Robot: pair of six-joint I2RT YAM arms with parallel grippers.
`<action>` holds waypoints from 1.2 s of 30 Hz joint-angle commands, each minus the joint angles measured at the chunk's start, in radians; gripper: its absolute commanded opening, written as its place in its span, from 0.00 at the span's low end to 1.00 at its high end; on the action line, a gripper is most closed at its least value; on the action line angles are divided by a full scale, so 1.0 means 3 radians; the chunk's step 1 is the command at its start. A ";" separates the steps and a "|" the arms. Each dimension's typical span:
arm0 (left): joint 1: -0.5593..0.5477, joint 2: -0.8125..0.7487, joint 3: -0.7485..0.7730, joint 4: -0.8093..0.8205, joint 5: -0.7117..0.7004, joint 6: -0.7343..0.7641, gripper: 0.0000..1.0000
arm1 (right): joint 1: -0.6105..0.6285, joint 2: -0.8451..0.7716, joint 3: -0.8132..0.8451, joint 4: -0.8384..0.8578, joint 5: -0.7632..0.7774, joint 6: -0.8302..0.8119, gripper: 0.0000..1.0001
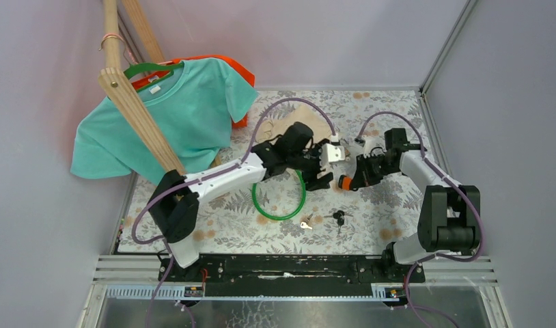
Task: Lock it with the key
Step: Place the lock at the center of the board.
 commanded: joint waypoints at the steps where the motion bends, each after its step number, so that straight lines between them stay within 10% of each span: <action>1: 0.0196 -0.0183 -0.0058 -0.0130 -0.0211 0.0067 0.83 | 0.0230 0.0130 0.0142 -0.0010 -0.0231 -0.0010 0.05; 12: 0.0462 -0.0521 -0.0105 0.0105 -0.1157 -0.0655 1.00 | 0.0371 0.0792 0.0380 -0.0179 -0.0347 -0.0115 0.20; 24: 0.0522 -0.0639 -0.0099 -0.0047 -0.1197 -0.0578 1.00 | 0.0355 0.0641 0.0466 -0.0027 0.0247 -0.0066 0.69; 36: 0.0523 -0.0838 -0.0082 -0.0431 -0.1146 -0.0381 1.00 | 0.0345 0.0650 0.0877 0.0673 0.0967 0.0461 0.78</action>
